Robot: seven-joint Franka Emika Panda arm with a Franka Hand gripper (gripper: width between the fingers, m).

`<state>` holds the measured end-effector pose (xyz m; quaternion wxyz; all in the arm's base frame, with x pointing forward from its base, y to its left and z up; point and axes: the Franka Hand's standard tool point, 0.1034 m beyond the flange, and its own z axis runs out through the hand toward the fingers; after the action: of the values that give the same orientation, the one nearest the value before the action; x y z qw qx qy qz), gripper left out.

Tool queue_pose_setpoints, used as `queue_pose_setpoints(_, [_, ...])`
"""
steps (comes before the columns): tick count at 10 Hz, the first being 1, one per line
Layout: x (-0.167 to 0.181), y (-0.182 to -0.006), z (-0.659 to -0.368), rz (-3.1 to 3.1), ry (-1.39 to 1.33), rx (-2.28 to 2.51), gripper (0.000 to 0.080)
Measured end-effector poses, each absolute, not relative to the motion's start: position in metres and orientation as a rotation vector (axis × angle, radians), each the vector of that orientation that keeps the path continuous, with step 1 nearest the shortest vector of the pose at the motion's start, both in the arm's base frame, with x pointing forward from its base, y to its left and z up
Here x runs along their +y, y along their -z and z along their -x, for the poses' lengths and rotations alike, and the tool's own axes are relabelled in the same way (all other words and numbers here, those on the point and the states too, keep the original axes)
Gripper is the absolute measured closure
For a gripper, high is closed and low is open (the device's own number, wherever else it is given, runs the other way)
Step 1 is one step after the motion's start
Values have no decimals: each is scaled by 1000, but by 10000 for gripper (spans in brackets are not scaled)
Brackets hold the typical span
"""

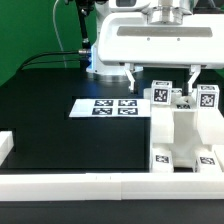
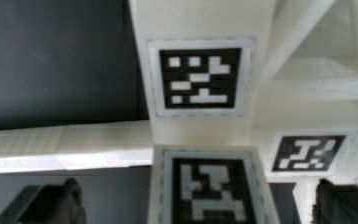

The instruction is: Assemble chair

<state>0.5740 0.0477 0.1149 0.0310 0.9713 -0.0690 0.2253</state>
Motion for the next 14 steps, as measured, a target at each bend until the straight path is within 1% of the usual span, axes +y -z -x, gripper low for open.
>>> queue_pose_setpoints(2, [44, -133, -576, -3041, -595, -249, 151])
queue_pose_setpoints(3, [44, -137, -571, -3086, -412, -279, 151])
queue_pose_setpoints(5, [43, -148, -577, -3131, -127, -348, 151])
queue_pose_setpoints(6, [42, -147, -579, -3129, -23, -354, 151])
queue_pose_setpoints(8, [38, -142, -582, -3113, 94, -368, 151])
queue_pose_setpoints(9, [38, -140, -585, -3109, 72, -373, 151])
queue_pose_setpoints(12, [45, -124, -584, -3102, 13, -361, 151])
queue_pose_setpoints(14, [46, -122, -583, -3098, -3, -388, 151])
